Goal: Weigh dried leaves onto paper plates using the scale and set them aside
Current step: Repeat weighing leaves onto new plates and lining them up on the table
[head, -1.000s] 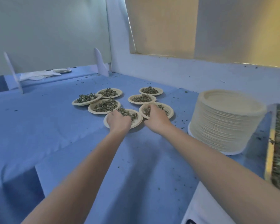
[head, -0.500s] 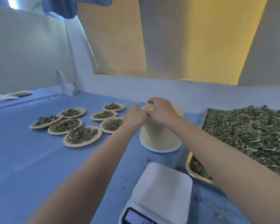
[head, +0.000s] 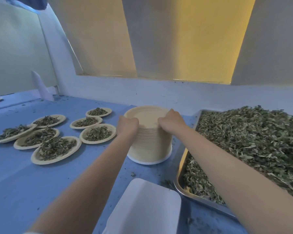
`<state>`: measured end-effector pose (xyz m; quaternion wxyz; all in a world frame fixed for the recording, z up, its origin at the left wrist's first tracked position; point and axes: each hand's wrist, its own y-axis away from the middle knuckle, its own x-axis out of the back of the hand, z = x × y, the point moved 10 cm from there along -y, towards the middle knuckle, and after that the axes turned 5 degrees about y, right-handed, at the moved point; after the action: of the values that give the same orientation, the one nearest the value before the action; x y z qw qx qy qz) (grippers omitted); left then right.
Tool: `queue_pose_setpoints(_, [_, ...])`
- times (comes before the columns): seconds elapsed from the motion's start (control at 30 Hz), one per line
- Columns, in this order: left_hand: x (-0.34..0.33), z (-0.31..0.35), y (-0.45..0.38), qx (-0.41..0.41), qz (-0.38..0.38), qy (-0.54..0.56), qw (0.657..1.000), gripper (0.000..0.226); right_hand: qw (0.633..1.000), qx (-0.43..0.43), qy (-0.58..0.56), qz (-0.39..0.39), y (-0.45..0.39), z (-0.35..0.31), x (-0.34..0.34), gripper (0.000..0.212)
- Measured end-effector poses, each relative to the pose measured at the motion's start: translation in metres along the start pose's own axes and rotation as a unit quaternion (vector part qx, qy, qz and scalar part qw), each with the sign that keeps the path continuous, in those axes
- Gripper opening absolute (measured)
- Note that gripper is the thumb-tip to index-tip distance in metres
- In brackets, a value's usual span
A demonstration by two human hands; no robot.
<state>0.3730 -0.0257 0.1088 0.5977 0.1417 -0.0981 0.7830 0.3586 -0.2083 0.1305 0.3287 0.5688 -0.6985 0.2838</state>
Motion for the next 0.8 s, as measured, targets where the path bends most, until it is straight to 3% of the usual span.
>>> queue_pose_setpoints(0.03, [-0.001,0.000,-0.001,0.000,0.005,-0.003,1.000,0.059,1.000,-0.012,-0.027,-0.006,-0.003,0.004,-0.004,0.053])
queue_pose_setpoints(0.1, [0.001,0.004,-0.002,-0.006,0.022,-0.022,0.999,0.055,0.998,-0.025,-0.059,0.006,-0.005,0.007,-0.007,0.068])
queue_pose_setpoints(0.4, [0.011,0.039,0.005,-0.049,0.069,-0.136,0.987,0.050,0.996,-0.012,-0.053,0.069,0.001,-0.005,0.021,0.064])
queue_pose_setpoints(0.8, [0.046,0.032,0.076,-0.048,0.041,-0.002,0.998,0.044,0.981,0.018,-0.149,0.120,0.079,-0.013,0.045,0.064])
